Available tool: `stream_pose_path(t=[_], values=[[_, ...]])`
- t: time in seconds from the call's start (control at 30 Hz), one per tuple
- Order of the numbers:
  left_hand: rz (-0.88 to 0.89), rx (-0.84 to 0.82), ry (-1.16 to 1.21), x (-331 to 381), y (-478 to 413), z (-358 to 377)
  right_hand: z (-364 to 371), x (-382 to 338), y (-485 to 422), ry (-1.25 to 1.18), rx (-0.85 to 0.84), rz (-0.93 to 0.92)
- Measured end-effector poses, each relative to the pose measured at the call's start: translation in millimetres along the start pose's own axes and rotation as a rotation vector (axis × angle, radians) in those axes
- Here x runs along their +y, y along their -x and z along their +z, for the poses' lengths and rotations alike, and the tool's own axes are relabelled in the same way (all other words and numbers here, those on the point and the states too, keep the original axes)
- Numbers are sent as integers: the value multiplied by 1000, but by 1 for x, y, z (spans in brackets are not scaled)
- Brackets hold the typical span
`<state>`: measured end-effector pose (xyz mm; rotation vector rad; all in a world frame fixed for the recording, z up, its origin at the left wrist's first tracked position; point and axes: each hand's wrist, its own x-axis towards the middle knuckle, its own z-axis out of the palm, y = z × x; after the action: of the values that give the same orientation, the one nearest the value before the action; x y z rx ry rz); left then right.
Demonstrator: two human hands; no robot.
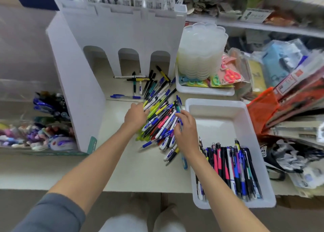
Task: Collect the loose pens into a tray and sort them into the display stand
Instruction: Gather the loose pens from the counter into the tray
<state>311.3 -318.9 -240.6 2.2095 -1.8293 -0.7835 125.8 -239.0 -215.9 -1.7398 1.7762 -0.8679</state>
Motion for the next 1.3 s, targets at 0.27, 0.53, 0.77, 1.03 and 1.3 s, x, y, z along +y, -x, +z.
stream_pose_path(t=[0.27,0.53,0.77,1.03,1.3], values=[[12,-101,-175,6,-2,13,6,5,-17,26,109,16],[88,-86,-113,26,-2,24,8,5,-17,-1,150,19],[60,-206,-31,22,-17,8,8,5,-17,-2,118,75],[112,-245,121,-6,-14,-12,9,7,-17,37,106,76],[172,-229,322,-31,2,-41,10,5,-18,54,81,40]])
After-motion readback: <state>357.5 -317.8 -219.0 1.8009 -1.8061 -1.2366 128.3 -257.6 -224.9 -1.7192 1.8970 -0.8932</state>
